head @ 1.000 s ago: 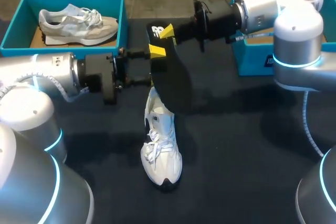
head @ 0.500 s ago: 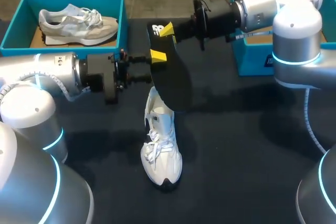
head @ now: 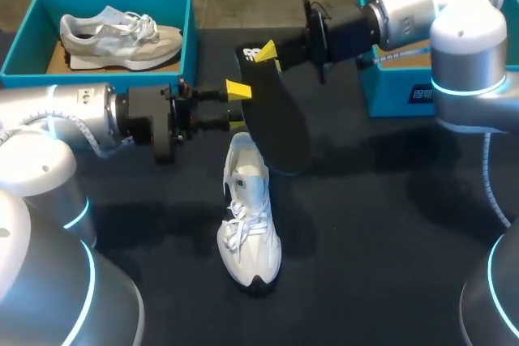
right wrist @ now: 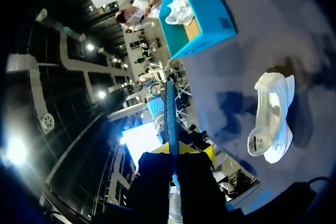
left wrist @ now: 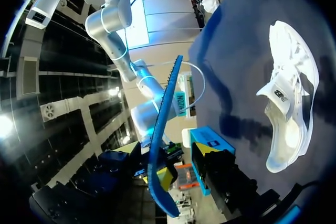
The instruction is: Take the shoe out of the shoebox, open the shoe tongue, remove and reinsert the insole, then place the shoe into the shoebox
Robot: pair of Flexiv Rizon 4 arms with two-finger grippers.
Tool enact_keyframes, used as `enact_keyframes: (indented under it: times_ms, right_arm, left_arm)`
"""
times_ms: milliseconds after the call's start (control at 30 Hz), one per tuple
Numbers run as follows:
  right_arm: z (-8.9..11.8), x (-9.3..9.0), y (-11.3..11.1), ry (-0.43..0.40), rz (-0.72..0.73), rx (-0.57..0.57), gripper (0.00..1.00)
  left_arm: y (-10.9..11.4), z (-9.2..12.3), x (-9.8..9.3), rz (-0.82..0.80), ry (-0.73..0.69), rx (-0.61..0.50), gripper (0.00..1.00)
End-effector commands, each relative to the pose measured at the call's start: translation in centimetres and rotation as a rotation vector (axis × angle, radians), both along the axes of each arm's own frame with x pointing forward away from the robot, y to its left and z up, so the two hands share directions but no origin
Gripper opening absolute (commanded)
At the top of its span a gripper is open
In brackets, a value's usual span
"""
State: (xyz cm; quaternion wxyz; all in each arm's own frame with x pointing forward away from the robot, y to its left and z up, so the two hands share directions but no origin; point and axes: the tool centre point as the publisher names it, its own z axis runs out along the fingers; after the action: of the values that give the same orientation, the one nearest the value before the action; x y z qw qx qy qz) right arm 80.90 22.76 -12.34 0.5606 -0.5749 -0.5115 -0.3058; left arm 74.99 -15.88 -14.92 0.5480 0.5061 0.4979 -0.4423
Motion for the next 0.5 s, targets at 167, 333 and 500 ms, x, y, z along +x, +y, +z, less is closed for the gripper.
enact_keyframes:
  times_ms: [167, 333, 500]
  right_arm:
    - [-0.1, -0.5, 0.5, 0.022, 0.004, -0.011, 0.0]
    - [-0.3, -0.5, 0.8, 0.024, 0.005, -0.006, 0.0]
    - [-0.3, -0.6, 1.3, 0.022, 0.007, 0.003, 0.0]
  left_arm:
    - [-0.5, 0.0, -0.8, -0.004, -0.013, -0.017, 0.6]
    - [-0.8, 0.0, -1.0, 0.008, -0.024, -0.027, 0.44]
    - [-1.2, 0.1, -1.1, 0.011, -0.021, -0.038, 0.4]
